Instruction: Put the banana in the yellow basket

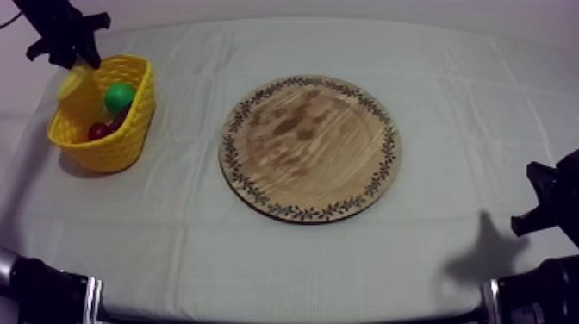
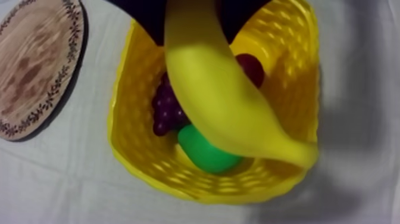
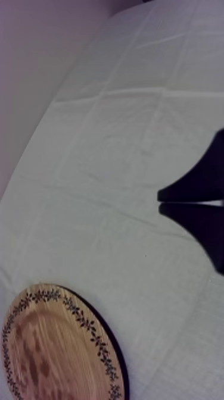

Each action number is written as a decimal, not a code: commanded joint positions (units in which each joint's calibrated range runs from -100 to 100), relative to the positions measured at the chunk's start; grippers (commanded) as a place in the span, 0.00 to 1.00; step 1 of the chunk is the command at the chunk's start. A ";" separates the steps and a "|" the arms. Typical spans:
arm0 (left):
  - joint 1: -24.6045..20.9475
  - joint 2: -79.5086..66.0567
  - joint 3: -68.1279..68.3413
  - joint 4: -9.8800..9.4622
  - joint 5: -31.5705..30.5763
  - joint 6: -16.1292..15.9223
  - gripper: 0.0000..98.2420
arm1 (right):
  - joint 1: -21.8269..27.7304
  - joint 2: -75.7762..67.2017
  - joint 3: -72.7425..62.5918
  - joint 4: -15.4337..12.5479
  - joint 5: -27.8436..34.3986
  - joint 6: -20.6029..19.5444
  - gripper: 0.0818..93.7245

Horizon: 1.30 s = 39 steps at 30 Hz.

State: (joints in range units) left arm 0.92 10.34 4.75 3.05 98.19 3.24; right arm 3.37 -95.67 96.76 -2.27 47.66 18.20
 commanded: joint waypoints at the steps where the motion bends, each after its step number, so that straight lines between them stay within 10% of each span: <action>1: -0.25 0.93 0.57 0.08 -0.61 -0.43 0.19 | 0.00 0.00 0.01 0.00 0.00 -0.01 0.00; 11: -0.91 7.99 4.93 0.80 -9.03 -4.19 0.25 | 0.00 0.00 0.01 0.00 0.00 -0.01 0.00; 29: -1.02 7.71 9.83 2.71 -13.83 -9.35 0.88 | 0.00 0.00 0.01 0.00 0.00 -0.01 0.00; 39: -0.81 -5.92 15.52 2.45 -17.21 -6.50 0.64 | 0.00 0.00 0.01 0.00 0.00 -0.01 0.00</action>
State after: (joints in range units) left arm 0.10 7.70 18.80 5.45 82.42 -3.16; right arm 3.37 -95.67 96.76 -2.27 47.66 18.20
